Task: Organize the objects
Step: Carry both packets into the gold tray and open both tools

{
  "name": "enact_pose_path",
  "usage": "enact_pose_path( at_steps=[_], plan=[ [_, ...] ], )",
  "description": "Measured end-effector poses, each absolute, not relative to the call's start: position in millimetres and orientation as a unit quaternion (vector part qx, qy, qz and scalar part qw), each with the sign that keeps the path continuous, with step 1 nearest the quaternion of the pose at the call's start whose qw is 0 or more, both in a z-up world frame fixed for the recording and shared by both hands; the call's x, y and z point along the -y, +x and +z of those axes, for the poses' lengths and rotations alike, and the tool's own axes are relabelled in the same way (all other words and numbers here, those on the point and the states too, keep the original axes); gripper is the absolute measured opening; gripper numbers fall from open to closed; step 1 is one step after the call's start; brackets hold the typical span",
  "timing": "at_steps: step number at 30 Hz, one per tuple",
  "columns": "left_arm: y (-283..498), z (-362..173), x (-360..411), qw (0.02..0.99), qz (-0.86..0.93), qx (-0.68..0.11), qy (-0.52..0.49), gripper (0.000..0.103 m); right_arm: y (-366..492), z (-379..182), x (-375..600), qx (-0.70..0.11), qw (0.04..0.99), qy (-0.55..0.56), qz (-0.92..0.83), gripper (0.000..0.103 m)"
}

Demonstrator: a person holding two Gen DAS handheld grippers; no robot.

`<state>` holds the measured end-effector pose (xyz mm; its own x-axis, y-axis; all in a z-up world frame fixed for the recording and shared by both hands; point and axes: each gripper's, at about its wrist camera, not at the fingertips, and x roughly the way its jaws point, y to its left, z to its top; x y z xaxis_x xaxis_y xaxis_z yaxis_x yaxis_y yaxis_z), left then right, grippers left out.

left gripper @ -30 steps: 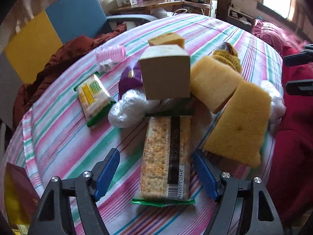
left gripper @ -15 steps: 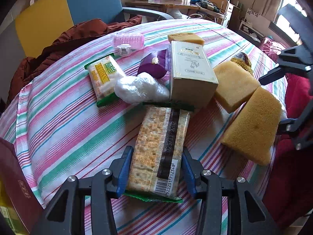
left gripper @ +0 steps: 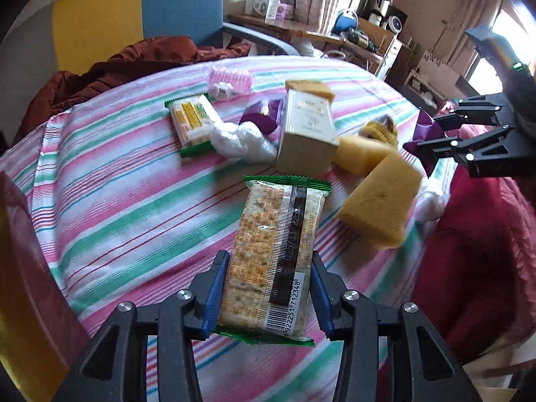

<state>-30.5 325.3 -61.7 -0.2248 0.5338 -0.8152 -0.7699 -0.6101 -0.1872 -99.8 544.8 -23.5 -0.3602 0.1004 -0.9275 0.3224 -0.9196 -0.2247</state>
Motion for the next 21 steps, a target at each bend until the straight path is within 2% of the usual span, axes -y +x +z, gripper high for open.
enact_pose_path(
  at_steps=[4,9,21],
  plan=[
    [-23.5,-36.1,-304.5,0.420,0.787,-0.096,-0.442,0.046,-86.3,6.9,-540.0,-0.153,0.064,0.516,-0.840,0.043],
    [-29.4,-18.0,-265.4,0.386,0.815,-0.062,-0.427,0.046,-90.0,34.2,-498.9,-0.119,0.103,0.467,-0.870,0.043],
    [-59.0,-15.9,-104.6,0.214,0.878,0.054,-0.424,0.047,-93.9,25.5,-349.9,-0.088,0.241,0.434,-0.864,0.043]
  ],
)
